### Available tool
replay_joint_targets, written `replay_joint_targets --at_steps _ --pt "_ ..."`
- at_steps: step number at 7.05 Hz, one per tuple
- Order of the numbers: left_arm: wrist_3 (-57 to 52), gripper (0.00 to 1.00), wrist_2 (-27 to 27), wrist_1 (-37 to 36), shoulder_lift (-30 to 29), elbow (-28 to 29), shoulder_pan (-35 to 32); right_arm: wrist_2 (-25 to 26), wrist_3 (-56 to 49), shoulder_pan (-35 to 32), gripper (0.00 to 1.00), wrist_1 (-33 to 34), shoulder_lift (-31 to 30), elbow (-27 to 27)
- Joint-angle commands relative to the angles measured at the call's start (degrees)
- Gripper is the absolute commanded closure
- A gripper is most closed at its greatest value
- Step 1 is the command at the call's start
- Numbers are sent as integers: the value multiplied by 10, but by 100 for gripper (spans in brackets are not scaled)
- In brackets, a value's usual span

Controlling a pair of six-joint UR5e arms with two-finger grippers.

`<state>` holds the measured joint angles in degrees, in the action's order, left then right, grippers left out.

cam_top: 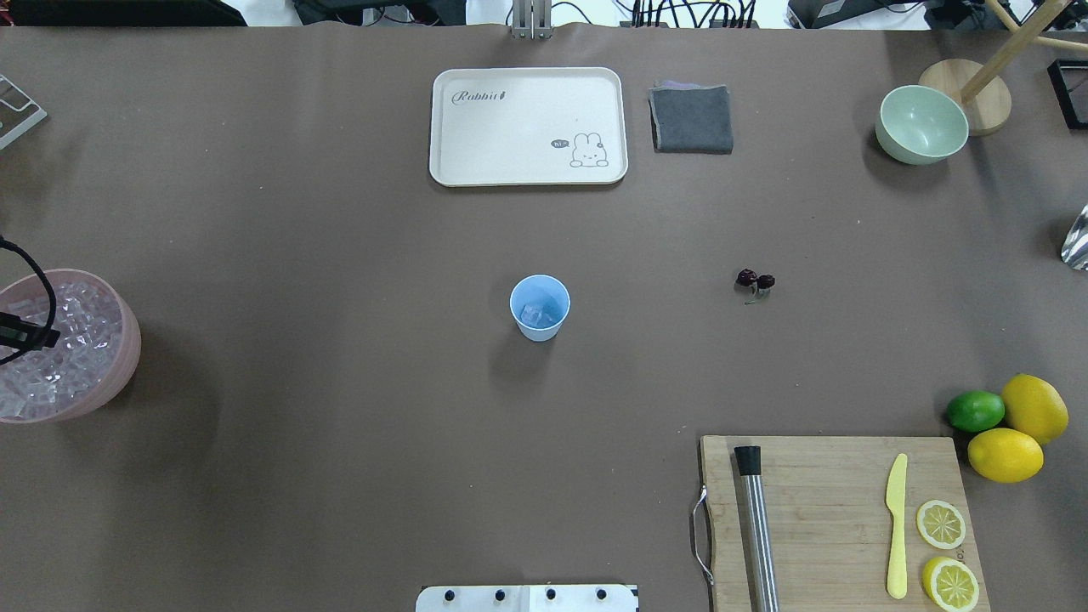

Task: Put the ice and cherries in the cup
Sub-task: 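Carry the ice cube with the left gripper over the light-blue cup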

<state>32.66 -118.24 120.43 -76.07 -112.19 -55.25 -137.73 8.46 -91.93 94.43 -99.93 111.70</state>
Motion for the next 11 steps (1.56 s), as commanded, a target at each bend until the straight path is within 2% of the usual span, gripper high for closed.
replay_joint_targets --at_steps 1,2,4,5,6,9,10,11 --pt "-5 100 -16 -1 -59 -10 -35 -2 -3 0 0 0 1 0" --pt "21 100 -19 -8 -119 -6 -33 -3 -3 0 0 0 1 0" --pt "118 100 -33 -75 -300 31 -15 -17 -3 0 0 0 1 4" --pt "169 100 -24 -98 -376 54 31 -17 -2 1 0 0 3 3" --pt "230 100 -5 -99 -427 68 73 -18 0 1 0 0 4 3" --pt "290 100 153 -100 -491 103 234 -17 -1 1 0 0 6 3" --pt "314 100 157 -100 -499 106 251 -18 -1 1 0 0 6 3" --pt "321 100 163 -100 -524 135 255 -18 -1 1 0 0 6 3"
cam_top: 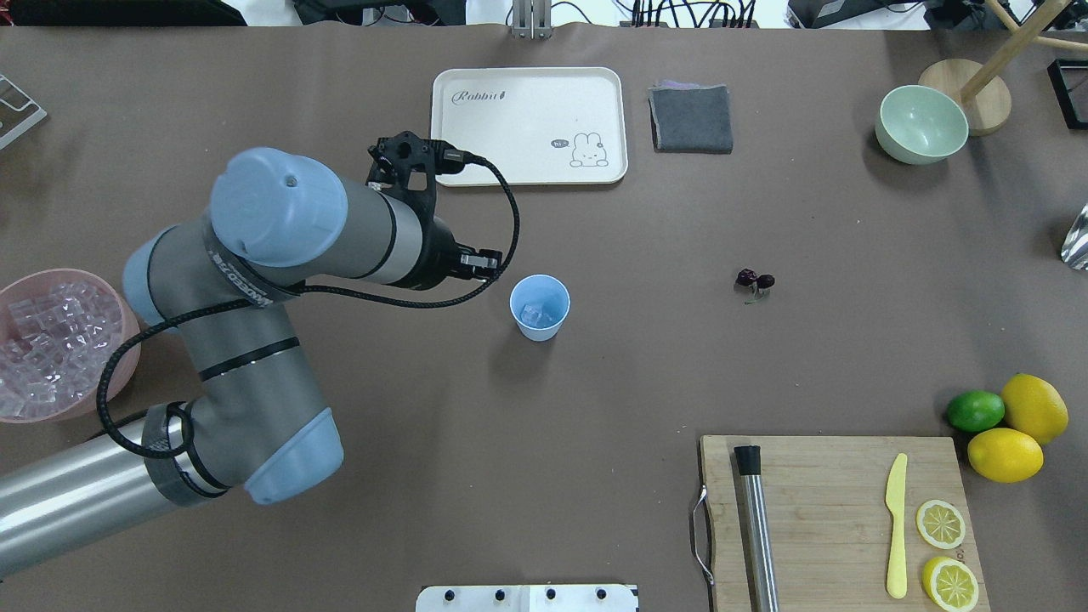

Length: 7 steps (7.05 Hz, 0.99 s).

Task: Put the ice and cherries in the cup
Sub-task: 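Carry the ice cube with the left gripper over the light-blue cup, then open the left gripper to drop the ice cube into the cup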

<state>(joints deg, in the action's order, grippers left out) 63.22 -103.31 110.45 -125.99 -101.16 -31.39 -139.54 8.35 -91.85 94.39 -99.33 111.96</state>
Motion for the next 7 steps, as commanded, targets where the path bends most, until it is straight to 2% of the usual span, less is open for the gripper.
replay_joint_targets --at_steps 1,4,5,6,7 --pt "16 100 42 0 -47 52 29 0 0 0 0 0 -1 0" --pt "29 100 52 2 -63 83 41 1 -1 0 0 -1 0 1" --pt "31 65 56 1 -61 79 41 0 -1 0 0 -1 1 1" --pt "30 3 56 1 -62 76 41 0 -1 0 0 -1 2 1" --pt "29 2 55 -2 -57 56 32 -10 2 0 0 0 5 5"
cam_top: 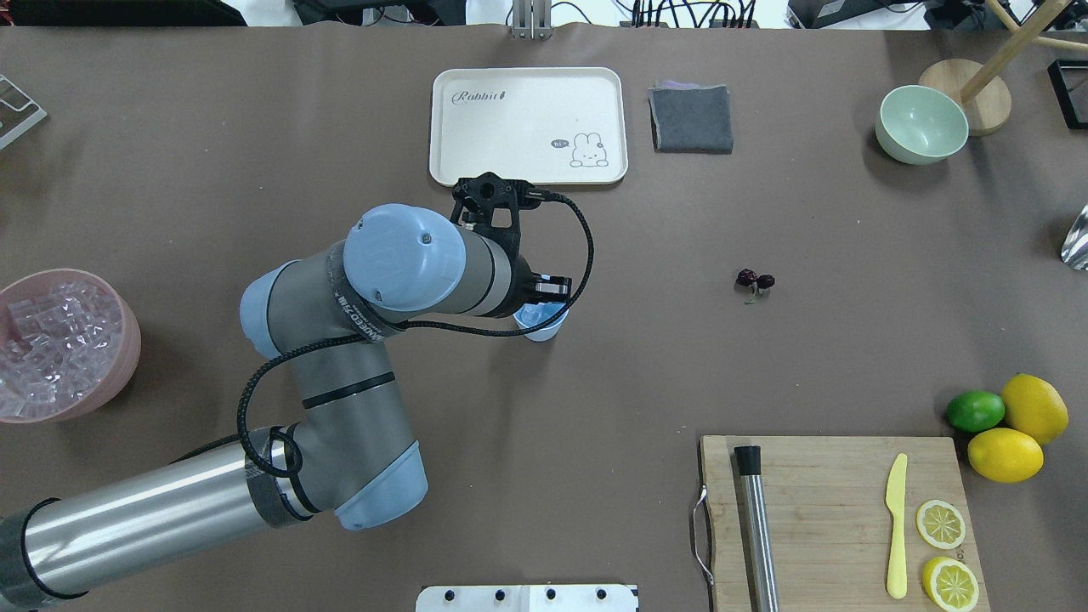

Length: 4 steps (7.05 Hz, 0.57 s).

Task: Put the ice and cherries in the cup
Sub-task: 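Open the left gripper to drop the ice cube into the cup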

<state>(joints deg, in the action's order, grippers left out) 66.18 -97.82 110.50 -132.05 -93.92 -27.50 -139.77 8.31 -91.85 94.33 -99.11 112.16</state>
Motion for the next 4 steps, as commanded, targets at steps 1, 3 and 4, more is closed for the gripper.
replay_joint_targets --at_steps 1,3,4 --pt "-7 2 -4 -51 27 -68 -36 -19 25 6 0 0 21 1" --pt "-11 2 -1 -80 57 -118 -62 2 103 56 0 3 88 -4" --pt "-12 2 3 -76 67 -119 -86 7 154 92 0 2 107 -4"
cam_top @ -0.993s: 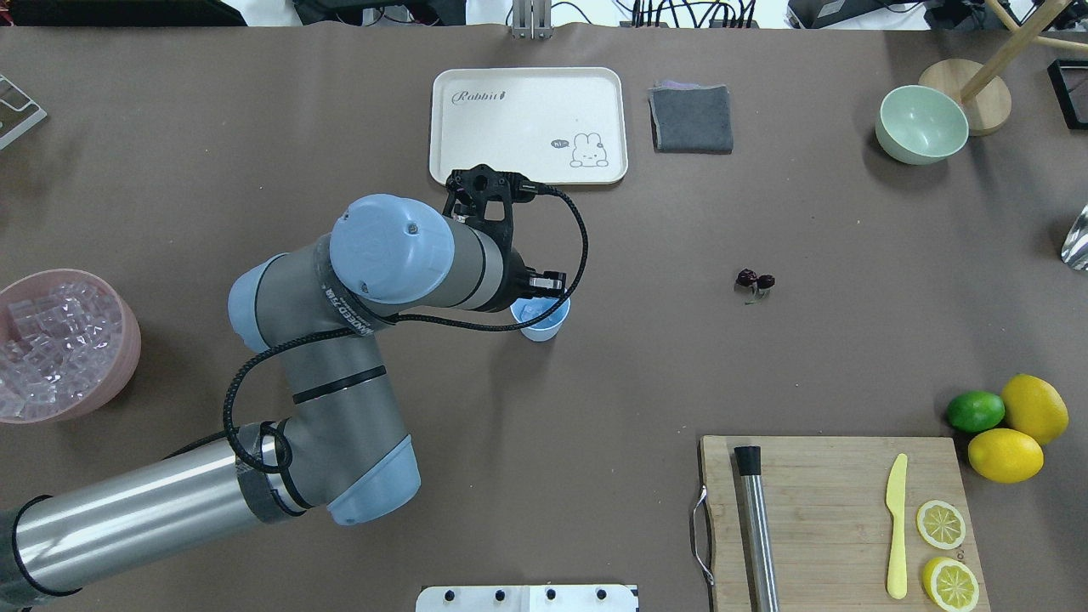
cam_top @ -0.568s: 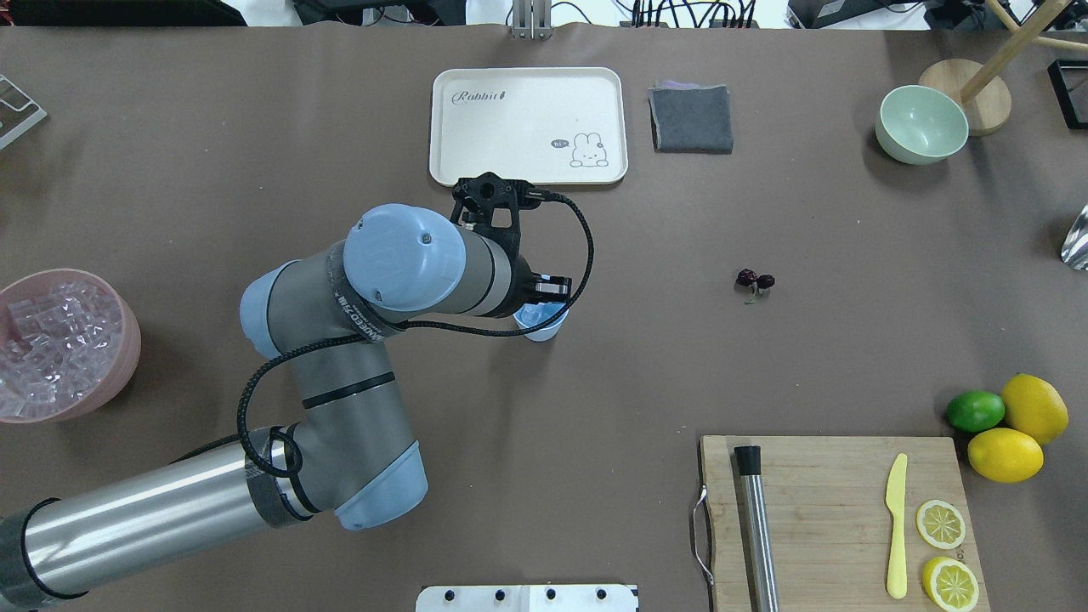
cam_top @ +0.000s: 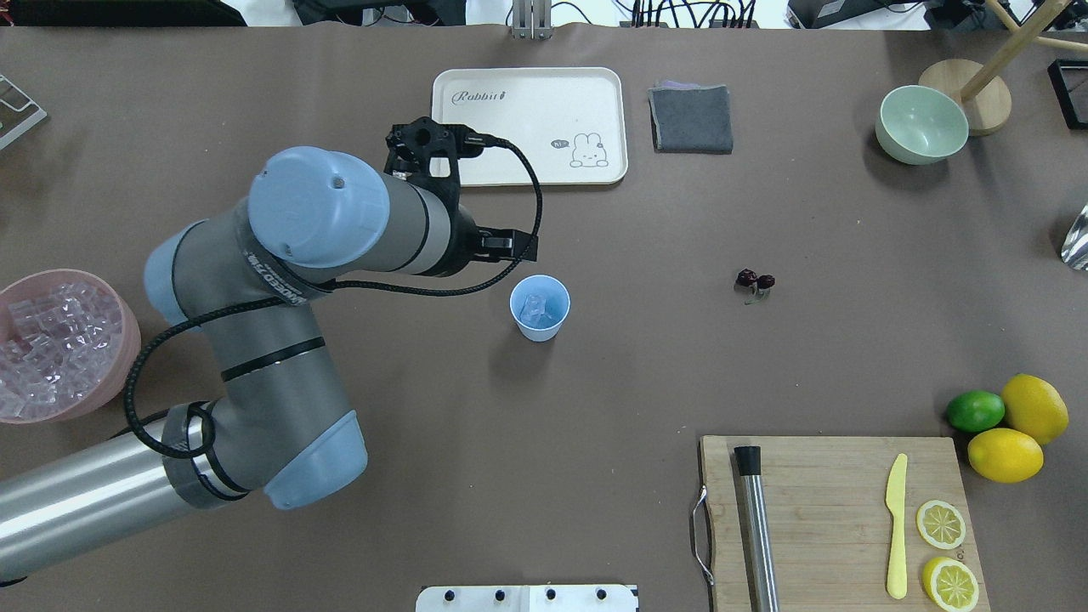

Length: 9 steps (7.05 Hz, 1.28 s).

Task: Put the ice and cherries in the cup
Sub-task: 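Raise the left arm away from the cup while the right gripper moves over the cherries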

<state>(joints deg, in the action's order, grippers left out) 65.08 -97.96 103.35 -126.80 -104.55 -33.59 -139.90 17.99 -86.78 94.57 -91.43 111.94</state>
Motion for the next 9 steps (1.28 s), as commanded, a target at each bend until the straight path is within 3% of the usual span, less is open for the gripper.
replay_joint_targets --at_steps 1,3,6,7,8,9 --pt "-7 2 10 27 44 -6 -64 11 117 83 0 -1 61 -1" --pt "-33 2 9 69 66 21 -146 81 213 184 0 -1 108 -1" --pt "-93 2 -13 99 103 19 -221 138 234 286 0 -17 151 -23" --pt "-107 2 -79 85 103 24 -269 158 249 328 0 -80 155 -48" --pt "-184 2 -141 24 103 19 -310 177 333 359 0 -156 164 -91" --pt "-229 2 -142 -1 104 8 -327 195 347 388 0 -210 169 -138"
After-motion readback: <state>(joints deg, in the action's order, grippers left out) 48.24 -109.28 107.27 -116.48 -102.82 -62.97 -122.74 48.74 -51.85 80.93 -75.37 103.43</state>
